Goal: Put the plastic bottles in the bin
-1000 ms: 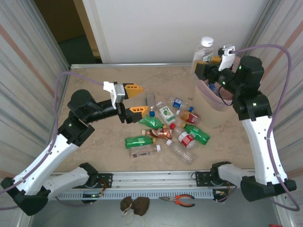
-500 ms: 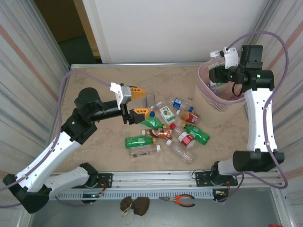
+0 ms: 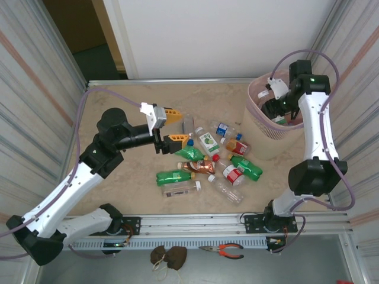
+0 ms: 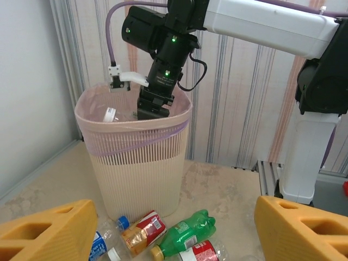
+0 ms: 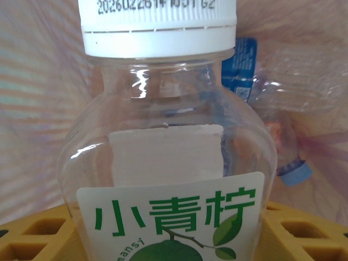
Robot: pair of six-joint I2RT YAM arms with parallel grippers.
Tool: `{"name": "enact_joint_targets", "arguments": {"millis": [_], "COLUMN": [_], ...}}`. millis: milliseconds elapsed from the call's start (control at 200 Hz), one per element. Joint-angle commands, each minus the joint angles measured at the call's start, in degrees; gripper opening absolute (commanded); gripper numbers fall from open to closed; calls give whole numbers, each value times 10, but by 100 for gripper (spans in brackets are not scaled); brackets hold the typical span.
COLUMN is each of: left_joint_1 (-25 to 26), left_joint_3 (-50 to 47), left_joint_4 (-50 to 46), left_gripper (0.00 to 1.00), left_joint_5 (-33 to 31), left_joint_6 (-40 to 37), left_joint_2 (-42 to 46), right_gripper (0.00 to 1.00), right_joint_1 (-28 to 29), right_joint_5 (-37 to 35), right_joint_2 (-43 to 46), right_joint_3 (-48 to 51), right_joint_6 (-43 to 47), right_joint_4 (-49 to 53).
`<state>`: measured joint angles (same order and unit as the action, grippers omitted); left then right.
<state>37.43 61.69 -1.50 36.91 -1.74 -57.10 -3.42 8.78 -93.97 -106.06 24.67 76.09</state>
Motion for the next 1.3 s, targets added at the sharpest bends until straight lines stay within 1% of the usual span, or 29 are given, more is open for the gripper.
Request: {"name": "enact_joint_targets", "arguments": {"millis": [0,281,416,611,887,1047,1212,1293], "left_joint_1": [-6,-8,-9,-10,-10,-10,-10,-10], "left_joint_3": [-6,-15,-19,-25,-29,-36,-33,-28], "left_joint_4": [14,14,11,11,7,4,-12,-26], "left_gripper": [76,75,75,75,75,74,73,72], "left_joint_5": [12,2,-6,-12,-24,-45,-75,-109], "left_joint_6": [-5,-6,-5,-3,3,7,9,16], "left_joint_2": [-1,1,3,3,5,9,1,-7], "right_gripper": [53,56,60,69,88,89,89,89], "right_joint_1": [-1,-3,-5,-4,-6,-11,-13,-15], "right_joint_5": [16,30,20,30,40,46,28,13], "right_joint_2": [-19,-72,-98,-102,-55,-21,12,27], "right_joint_3": [16,46,62,65,64,67,67,68], "right_joint_6": [34,43,46,39,23,15,4,-10], "right_joint_4": [31,7,-4,-13,-25,-35,-45,-57]}}
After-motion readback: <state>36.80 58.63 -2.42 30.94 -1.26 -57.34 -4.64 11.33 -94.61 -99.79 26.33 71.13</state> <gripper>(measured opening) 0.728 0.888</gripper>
